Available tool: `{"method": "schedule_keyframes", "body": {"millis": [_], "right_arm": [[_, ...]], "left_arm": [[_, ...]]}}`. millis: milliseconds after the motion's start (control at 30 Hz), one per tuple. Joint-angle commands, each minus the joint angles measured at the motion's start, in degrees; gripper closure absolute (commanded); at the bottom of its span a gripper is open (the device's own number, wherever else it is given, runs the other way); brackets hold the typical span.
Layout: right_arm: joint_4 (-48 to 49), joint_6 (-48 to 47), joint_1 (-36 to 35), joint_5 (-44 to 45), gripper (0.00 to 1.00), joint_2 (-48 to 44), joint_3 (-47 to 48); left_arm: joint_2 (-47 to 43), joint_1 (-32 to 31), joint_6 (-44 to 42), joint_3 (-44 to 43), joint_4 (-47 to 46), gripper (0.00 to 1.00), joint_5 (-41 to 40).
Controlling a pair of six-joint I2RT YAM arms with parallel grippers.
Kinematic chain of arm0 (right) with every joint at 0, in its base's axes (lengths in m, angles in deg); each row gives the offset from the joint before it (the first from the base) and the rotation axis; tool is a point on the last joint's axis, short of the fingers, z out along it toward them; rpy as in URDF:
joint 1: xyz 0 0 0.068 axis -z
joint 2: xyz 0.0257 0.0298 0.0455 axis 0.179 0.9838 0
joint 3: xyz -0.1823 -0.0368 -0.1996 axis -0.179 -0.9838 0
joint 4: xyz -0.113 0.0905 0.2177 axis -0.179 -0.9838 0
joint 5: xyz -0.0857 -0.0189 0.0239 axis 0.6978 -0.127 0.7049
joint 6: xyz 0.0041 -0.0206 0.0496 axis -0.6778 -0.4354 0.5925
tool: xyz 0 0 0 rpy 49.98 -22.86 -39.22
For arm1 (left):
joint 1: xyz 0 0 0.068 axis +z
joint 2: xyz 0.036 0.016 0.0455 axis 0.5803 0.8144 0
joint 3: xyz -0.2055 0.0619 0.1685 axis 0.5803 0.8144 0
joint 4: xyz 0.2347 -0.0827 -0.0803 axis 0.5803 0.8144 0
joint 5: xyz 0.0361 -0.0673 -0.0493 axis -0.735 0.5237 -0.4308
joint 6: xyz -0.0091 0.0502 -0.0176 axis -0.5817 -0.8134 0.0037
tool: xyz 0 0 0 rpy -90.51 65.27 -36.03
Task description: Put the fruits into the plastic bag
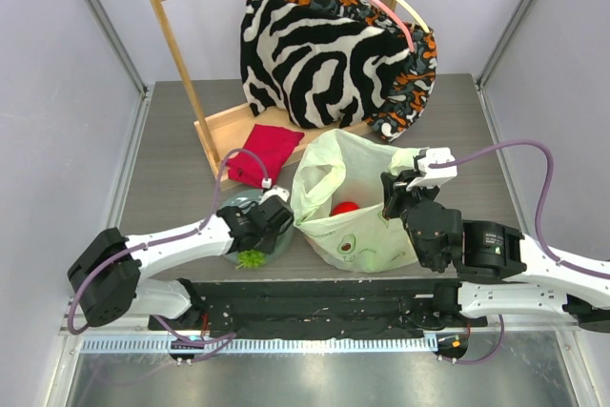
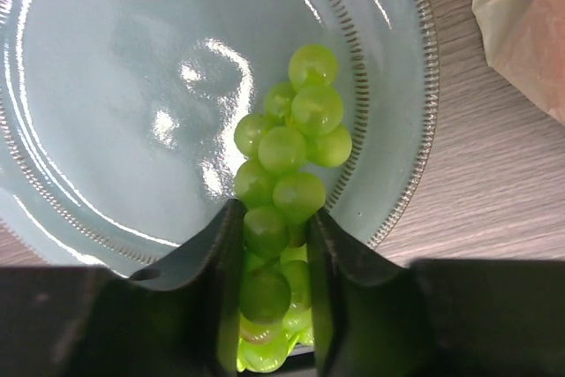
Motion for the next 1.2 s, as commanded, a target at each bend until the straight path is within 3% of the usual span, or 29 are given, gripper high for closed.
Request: {"method": "schedule_keyframes", "body": {"millis": [0, 300, 533, 800, 1000, 1167], "right_arm": [[0.9, 1.5, 0.0, 2.0, 0.99, -0.5, 0.8], [1.0, 1.6, 0.0, 1.8, 0.99, 0.3, 0.9], [0.9, 2.0, 0.0, 1.9, 0.99, 0.3, 0.7], [0.9, 2.1, 0.0, 1.5, 0.99, 1.1, 0.9], [1.0, 2.4, 0.1, 1.4, 0.99, 1.4, 0.8], [0.8, 2.7, 0.1, 1.7, 0.99, 0.3, 0.2]], "left_arm": [[-2.6, 0.3, 0.9, -1.7, -0.7, 0.71, -1.8], [-11.1, 0.3, 2.4, -3.1, 1.3, 0.82, -5.6], [-21.8, 0.2, 2.4, -6.9, 3.5, 0.87, -14.6], [-24.6, 0.2, -1.6, -18.8, 2.0, 0.88, -18.6], [-20.6, 0.2, -7.5, -29.9, -6.7, 0.89, -10.6], [-16.6, -0.1, -7.8, -32.3, -18.8, 0.92, 10.4]]}}
